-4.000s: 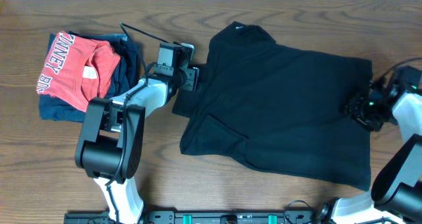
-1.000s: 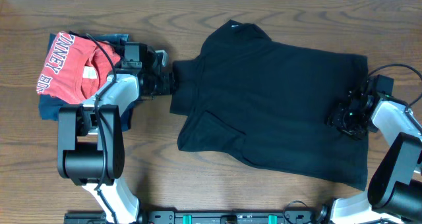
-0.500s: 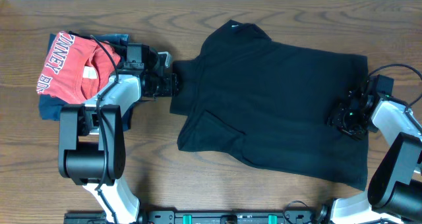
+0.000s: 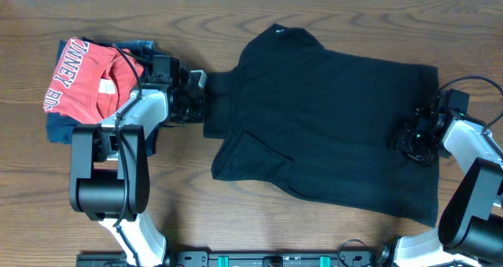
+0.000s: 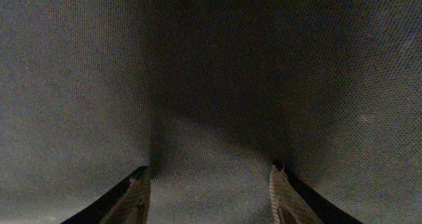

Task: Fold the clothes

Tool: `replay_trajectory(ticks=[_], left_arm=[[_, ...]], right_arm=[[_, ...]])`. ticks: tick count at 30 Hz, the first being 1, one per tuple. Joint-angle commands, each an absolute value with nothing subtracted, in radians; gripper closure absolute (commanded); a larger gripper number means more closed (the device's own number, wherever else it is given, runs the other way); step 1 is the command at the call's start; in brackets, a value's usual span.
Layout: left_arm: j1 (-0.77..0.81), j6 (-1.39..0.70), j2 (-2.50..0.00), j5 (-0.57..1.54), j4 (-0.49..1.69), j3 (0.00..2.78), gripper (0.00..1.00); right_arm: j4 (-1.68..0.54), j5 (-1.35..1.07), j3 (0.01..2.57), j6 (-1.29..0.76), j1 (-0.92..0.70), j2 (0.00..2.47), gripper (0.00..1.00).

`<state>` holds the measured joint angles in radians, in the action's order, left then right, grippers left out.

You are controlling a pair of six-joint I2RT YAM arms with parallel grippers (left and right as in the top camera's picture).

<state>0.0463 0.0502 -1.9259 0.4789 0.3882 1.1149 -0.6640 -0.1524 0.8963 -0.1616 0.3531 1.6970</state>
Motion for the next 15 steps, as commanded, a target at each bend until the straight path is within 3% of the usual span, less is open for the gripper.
replay_trajectory(ticks=[1,15], left_arm=[[0.021,0.055,-1.892,0.425,0.396,1.116,0.94],[-0.004,0.056,-1.843,0.328,0.408,1.14,0.94]], right_arm=[[-0.67,-0.134,0.873,-0.179,0.347,1.706,0.44],[-0.673,-0.134,0.873,-0.179,0.347,1.706,0.44]])
